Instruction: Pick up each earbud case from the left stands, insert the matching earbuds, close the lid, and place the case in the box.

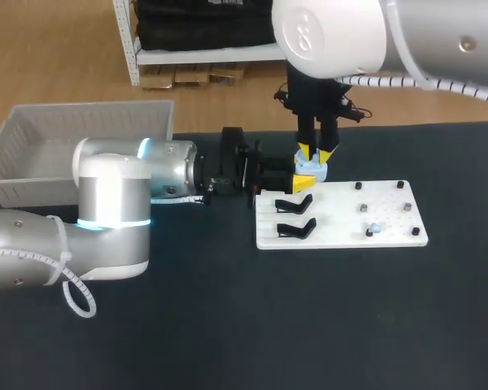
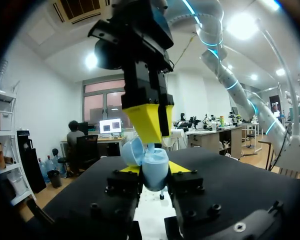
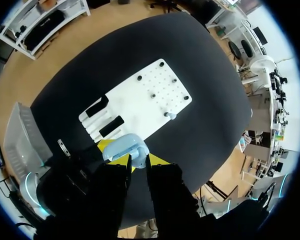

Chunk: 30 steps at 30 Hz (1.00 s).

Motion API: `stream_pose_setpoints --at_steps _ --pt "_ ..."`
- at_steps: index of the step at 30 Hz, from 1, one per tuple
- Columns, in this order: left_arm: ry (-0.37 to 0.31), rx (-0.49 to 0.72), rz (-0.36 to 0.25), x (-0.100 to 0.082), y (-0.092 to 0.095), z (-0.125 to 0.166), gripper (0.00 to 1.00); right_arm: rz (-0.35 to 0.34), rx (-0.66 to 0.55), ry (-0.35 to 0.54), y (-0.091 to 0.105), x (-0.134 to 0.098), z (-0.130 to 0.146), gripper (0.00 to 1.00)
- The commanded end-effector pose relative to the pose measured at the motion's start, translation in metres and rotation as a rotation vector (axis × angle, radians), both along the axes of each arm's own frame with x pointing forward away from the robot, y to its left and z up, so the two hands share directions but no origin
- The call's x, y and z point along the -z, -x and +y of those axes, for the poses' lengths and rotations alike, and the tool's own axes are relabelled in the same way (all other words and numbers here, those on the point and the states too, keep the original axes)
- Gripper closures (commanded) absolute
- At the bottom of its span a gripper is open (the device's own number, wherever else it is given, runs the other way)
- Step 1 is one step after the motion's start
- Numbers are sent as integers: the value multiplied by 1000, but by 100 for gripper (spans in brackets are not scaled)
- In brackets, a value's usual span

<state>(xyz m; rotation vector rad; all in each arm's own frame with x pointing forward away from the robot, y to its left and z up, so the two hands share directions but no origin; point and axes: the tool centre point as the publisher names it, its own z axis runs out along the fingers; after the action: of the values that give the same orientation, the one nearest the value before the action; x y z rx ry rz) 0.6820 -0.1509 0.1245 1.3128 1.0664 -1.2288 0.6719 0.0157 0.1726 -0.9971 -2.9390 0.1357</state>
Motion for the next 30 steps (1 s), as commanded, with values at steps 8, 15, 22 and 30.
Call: stream_pose_setpoints --at_steps 8,15,22,30 --pt "4 -4 -3 1 0 0 100 26 3 7 -3 5 3 77" --pt "4 -4 -3 1 0 0 100 22 10 -2 1 1 0 55" --pt "4 -4 -3 1 0 0 100 -30 18 -97 21 -20 -14 64" --pt "4 -4 -3 1 0 0 100 -219 -128 -230 42 -34 -49 60"
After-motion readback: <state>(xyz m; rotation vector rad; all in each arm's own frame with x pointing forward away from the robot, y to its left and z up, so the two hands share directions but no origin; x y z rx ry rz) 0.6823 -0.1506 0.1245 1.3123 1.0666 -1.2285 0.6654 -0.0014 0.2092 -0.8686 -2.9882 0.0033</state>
